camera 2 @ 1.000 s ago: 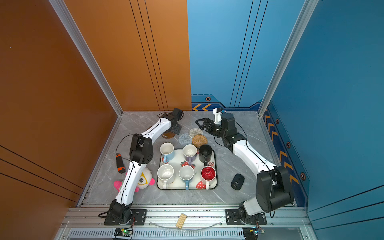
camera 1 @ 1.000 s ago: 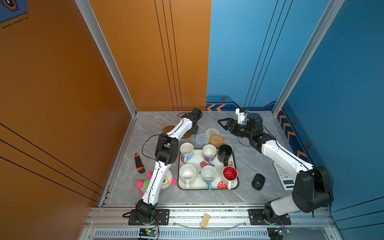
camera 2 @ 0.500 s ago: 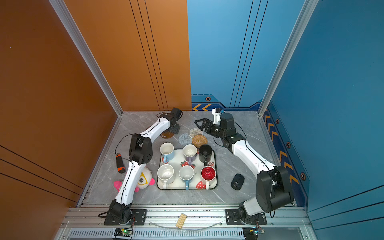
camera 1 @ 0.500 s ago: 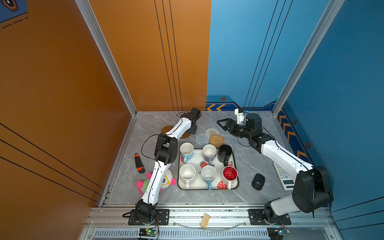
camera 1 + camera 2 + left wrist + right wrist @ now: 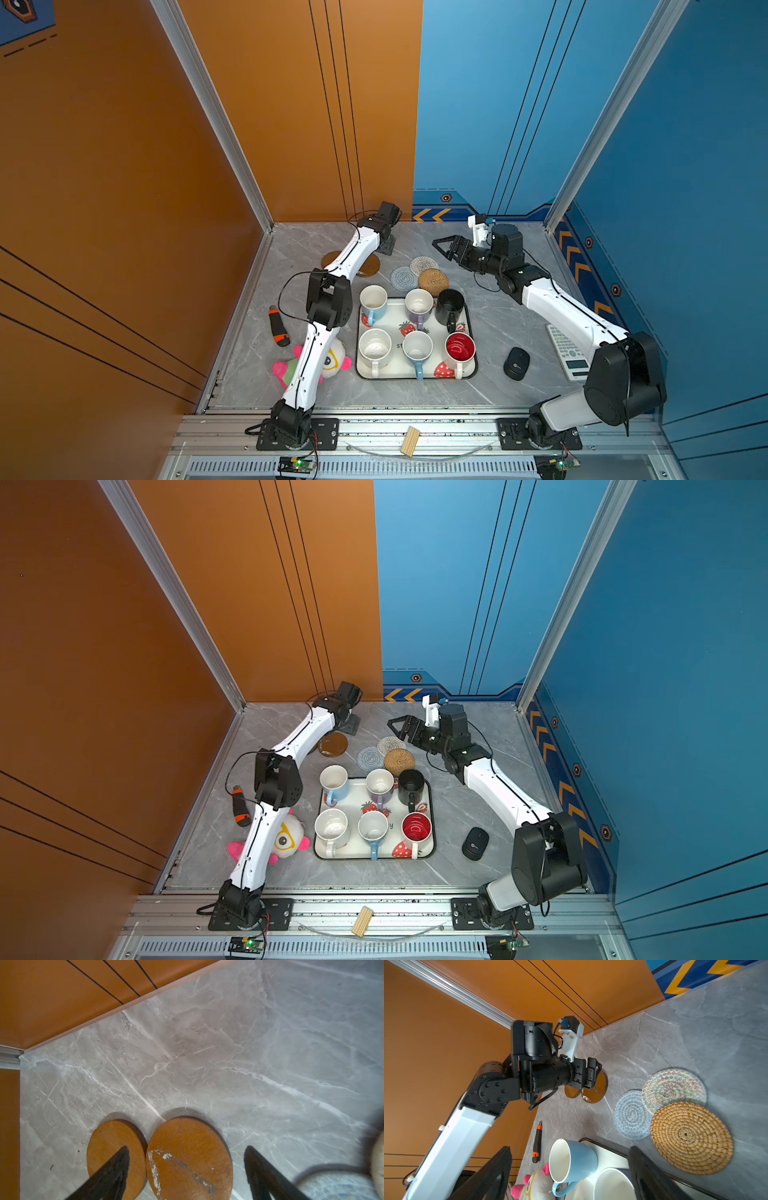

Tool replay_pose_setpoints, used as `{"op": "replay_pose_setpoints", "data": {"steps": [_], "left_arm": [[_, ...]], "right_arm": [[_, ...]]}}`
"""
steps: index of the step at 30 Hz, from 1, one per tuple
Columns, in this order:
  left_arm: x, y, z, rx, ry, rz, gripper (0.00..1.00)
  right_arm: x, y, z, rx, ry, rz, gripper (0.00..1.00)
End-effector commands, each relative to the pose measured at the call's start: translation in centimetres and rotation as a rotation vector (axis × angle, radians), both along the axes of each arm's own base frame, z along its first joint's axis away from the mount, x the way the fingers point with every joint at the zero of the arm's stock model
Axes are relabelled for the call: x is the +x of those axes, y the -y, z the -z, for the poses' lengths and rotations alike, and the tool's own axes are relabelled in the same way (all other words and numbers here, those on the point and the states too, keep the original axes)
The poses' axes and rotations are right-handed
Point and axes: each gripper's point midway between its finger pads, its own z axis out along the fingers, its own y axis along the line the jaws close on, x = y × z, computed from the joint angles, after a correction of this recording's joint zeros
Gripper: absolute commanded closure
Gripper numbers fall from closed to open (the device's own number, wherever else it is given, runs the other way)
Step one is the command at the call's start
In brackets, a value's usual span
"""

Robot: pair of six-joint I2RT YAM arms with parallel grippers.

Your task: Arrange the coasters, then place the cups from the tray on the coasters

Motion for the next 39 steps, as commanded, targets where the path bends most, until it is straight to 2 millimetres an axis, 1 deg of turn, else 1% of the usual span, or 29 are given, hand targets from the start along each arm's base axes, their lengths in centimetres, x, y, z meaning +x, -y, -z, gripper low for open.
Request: {"op": "replay_pose_setpoints", "data": {"steps": [1, 2, 3, 6, 9, 12, 14, 17, 20, 21, 22, 23, 24, 26, 31, 35, 39], "left_arm": [[-1.6, 2.9, -4.6, -0.073, 0.037, 0.089, 0.2], [-2.1, 3.7, -4.8, -0.096, 0.029, 0.111, 0.23], [-2.6, 4.3, -4.9, -0.124, 0.018, 0.128, 0.27], [-4.1, 6.4, -4.9, -0.227, -0.031, 0.179, 0.38], [-5.6, 8.2, -4.5, -0.322, -0.09, 0.215, 0.5], [-6.8, 9.6, -4.0, -0.367, -0.13, 0.246, 0.61], [-7.5, 10.4, -3.2, -0.374, -0.158, 0.263, 0.71], [-8.2, 10.9, -1.7, -0.373, -0.198, 0.264, 0.84], [-8.7, 11.1, -0.1, -0.388, -0.242, 0.248, 0.92], [-8.8, 11.0, 0.4, -0.389, -0.253, 0.241, 0.94], [-8.9, 11.0, 1.0, -0.39, -0.266, 0.233, 0.96], [-9.0, 11.1, 1.5, -0.394, -0.277, 0.229, 0.96], [-9.0, 11.0, 1.9, -0.396, -0.286, 0.224, 0.97], [-9.0, 11.2, 3.0, -0.396, -0.305, 0.22, 1.0], [-9.0, 11.1, 5.3, -0.406, -0.347, 0.194, 1.0], [-9.0, 11.0, 6.6, -0.419, -0.372, 0.176, 1.0], [-9.3, 10.8, 7.5, -0.416, -0.392, 0.165, 1.0]], "right_arm": [[0.9, 0.3, 0.0, -0.069, -0.011, -0.019, 0.23], [1.3, 0.5, 0.2, -0.081, -0.023, -0.025, 0.29], [1.8, 0.7, 0.5, -0.088, -0.039, -0.028, 0.38], [3.3, 1.4, 1.2, -0.106, -0.083, -0.035, 0.71], [4.6, 2.0, 2.6, -0.152, -0.13, -0.057, 0.9], [5.5, 2.5, 4.9, -0.206, -0.2, -0.089, 1.0], [5.9, 2.6, 6.7, -0.237, -0.253, -0.116, 1.0], [6.4, 2.8, 9.3, -0.262, -0.328, -0.146, 1.0], [6.6, 2.5, 11.5, -0.265, -0.384, -0.179, 1.0], [6.6, 2.3, 11.9, -0.266, -0.392, -0.191, 1.0], [6.4, 2.2, 13.5, -0.273, -0.429, -0.203, 1.0], [6.2, 2.2, 14.6, -0.277, -0.457, -0.214, 1.0], [6.8, 2.1, 14.2, -0.277, -0.44, -0.217, 1.0], [6.7, 1.9, 15.4, -0.278, -0.471, -0.231, 1.0], [6.5, 1.7, 18.0, -0.277, -0.526, -0.257, 1.0], [6.2, 1.3, 19.6, -0.277, -0.561, -0.274, 1.0], [5.7, 0.9, 21.1, -0.287, -0.591, -0.294, 1.0]]}}
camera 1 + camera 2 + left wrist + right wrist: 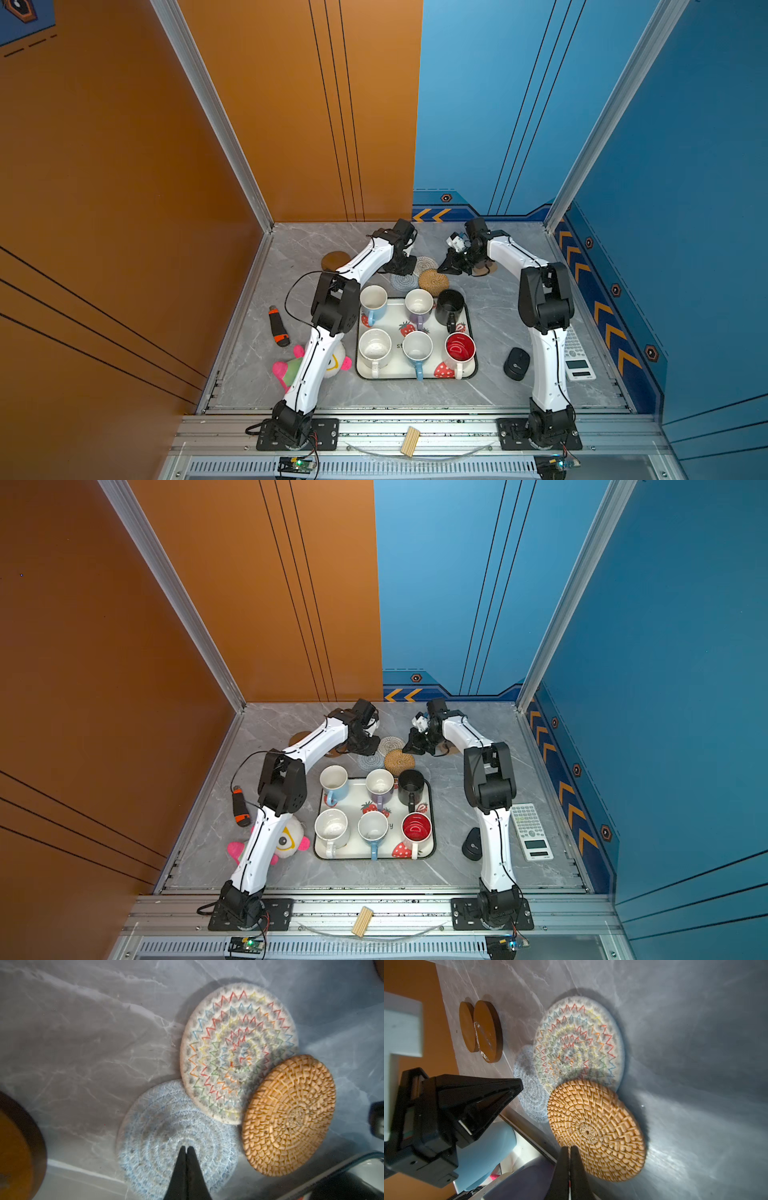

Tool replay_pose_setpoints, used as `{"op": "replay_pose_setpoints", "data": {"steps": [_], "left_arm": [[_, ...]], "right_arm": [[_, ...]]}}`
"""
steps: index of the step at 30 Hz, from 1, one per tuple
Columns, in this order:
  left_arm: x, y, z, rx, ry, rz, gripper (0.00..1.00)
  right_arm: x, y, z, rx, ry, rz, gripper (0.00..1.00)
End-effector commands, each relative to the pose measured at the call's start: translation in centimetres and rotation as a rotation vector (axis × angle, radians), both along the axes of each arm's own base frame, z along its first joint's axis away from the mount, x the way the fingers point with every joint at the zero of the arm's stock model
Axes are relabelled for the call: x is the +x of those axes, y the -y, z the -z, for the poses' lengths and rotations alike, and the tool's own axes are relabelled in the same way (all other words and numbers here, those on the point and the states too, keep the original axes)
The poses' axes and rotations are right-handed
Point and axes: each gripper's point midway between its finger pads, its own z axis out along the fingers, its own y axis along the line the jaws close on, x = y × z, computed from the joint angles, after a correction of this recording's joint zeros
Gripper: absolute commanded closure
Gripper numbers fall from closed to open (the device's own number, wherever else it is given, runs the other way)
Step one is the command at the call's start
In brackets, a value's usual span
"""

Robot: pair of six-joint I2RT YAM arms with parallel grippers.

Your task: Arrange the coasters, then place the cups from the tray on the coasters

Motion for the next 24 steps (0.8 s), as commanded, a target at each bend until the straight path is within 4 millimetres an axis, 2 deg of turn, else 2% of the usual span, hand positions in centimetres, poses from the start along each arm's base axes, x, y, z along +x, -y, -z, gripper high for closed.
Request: {"op": "replay_pose_setpoints", "data": {"steps": [1, 8, 14, 19, 24], "left_arm": [[-0.4, -0.2, 1.1, -0.016, -0.039, -0.018, 1.0], [-0.7, -1.1, 2.6, -0.005, -0.063, -0.036, 1.0], [0.2, -3.3, 4.0, -0.002, -0.086, -0.097, 1.0], [0.7, -4.8, 4.5, 0.015, -0.087, -0.124, 1.0], [1.7, -6.1, 4.2, 0.021, -0.069, -0.151, 1.0]], "right_arm": [[-0.9, -0.8, 0.9, 0.002, -0.041, -0.046, 1.0], [-1.7, -0.6, 3.3, -0.018, -0.101, -0.056, 1.0], [-2.1, -0.4, 4.7, -0.032, -0.131, -0.057, 1.0], [-2.1, 0.2, 5.4, -0.047, -0.147, -0.046, 0.99], [-1.8, 0.8, 5.3, -0.05, -0.146, -0.032, 0.99]]}}
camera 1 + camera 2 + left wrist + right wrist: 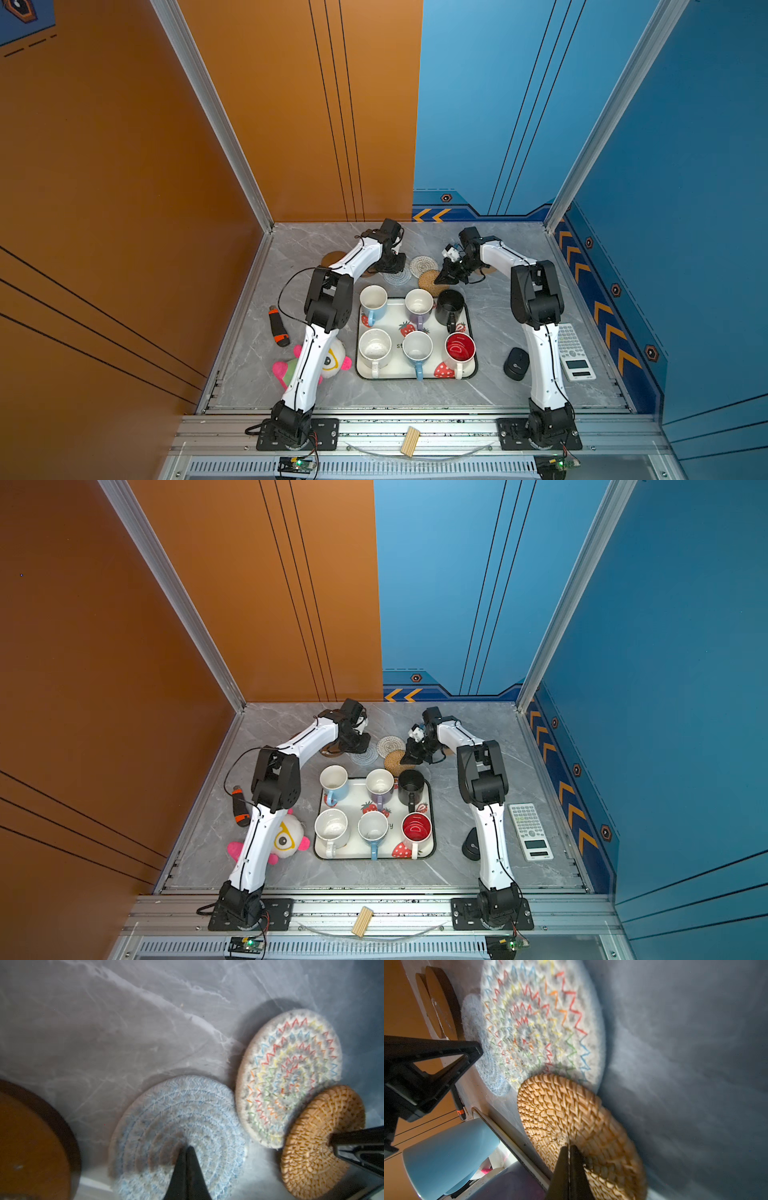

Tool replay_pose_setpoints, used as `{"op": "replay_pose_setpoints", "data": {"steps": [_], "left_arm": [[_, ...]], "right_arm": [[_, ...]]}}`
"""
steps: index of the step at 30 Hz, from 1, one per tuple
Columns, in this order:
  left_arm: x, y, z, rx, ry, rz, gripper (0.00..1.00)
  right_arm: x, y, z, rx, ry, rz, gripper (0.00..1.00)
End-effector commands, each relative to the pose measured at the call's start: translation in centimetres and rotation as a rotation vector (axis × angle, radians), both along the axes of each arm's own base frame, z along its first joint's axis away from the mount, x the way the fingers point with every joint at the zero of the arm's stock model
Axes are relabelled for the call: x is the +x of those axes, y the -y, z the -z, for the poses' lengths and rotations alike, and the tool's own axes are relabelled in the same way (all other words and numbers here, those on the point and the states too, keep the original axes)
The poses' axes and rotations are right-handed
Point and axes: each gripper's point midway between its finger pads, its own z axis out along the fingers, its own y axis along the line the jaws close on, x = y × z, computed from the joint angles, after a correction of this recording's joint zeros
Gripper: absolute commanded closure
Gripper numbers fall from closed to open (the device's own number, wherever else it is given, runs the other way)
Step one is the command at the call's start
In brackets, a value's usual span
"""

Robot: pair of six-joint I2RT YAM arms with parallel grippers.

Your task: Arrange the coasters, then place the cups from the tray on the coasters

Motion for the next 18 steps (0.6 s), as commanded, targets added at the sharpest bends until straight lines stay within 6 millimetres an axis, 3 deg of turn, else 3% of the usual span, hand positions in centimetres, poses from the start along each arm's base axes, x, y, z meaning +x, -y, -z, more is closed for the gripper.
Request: {"op": "replay_pose_setpoints", "data": {"steps": [1, 6, 18], "left_arm": [[-0.7, -2.5, 2.7, 0.07, -0.069, -0.046, 1.0], [0.6, -3.2, 1.9, 0.049, -0.047, -0.077, 1.0], [3.2, -1.6, 1.1, -0.023, -0.001, -0.095, 1.0]], "right_arm": [[-0.3, 1.3, 1.4, -0.04, -0.04, 0.004, 0.99], [0.2, 1.4, 1.0, -0.035, -0.03, 0.012, 0.99], [0.5, 1.2, 0.7, -0.02, -0.027, 0.015, 0.99]]}}
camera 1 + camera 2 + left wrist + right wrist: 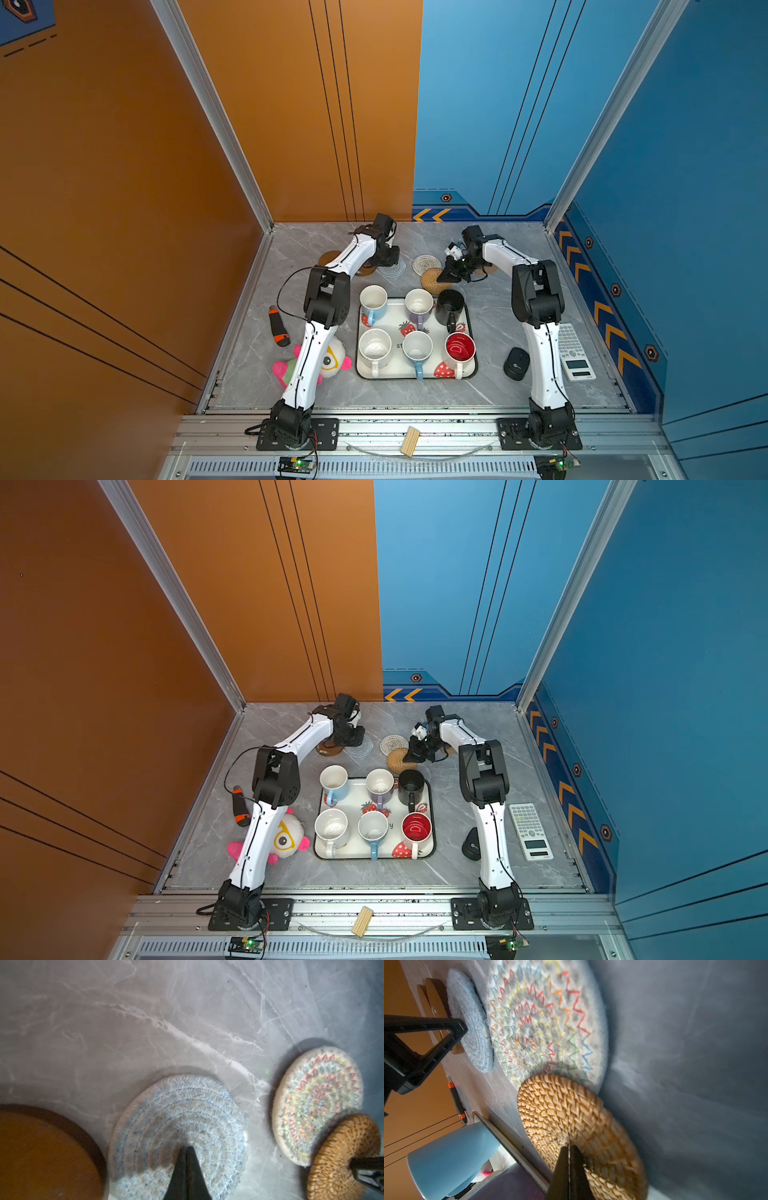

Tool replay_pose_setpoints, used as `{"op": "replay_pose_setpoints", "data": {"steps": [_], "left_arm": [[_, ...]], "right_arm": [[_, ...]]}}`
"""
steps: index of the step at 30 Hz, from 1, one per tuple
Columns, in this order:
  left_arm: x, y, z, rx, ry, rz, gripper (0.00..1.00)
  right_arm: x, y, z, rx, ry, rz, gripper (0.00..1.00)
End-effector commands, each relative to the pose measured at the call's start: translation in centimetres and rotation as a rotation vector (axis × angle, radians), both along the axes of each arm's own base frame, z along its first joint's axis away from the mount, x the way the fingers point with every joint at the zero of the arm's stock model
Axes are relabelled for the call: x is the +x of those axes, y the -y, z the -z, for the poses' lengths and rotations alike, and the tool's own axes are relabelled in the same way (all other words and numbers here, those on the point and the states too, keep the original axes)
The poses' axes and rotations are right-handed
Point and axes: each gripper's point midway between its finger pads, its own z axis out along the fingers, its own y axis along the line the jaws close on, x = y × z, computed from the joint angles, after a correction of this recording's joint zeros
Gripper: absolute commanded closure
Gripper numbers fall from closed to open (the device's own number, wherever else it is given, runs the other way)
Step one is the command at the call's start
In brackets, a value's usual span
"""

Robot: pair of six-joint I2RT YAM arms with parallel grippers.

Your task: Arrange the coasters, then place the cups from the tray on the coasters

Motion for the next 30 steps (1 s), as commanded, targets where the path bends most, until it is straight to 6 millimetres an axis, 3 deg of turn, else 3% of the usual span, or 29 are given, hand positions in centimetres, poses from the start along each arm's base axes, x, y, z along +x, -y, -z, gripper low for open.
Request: {"op": "replay_pose_setpoints", "data": {"steps": [1, 10, 19, 26, 30], "left_arm": [[0.1, -0.4, 1.4, -0.002, -0.04, -0.031, 1.0], [0.5, -0.9, -0.3, -0.009, -0.014, -0.05, 1.0], [1.5, -0.7, -6.4, -0.041, 0.098, -0.049, 0.96], [0.5, 1.5, -10.7, -0.073, 0.166, -0.002, 0.94], [-0.1, 3.5, -11.5, -0.08, 0.187, 0.039, 0.93]], "right_arm": [[-0.2, 0.4, 0.8, -0.018, -0.026, -0.005, 0.99], [0.0, 0.2, 0.5, -0.009, -0.018, -0.005, 0.99], [0.1, -0.5, -0.8, 0.013, 0.005, -0.019, 0.99], [0.6, -1.0, -2.0, 0.033, 0.032, -0.027, 0.96], [0.6, -1.4, -2.3, 0.041, 0.038, -0.034, 0.95]]}}
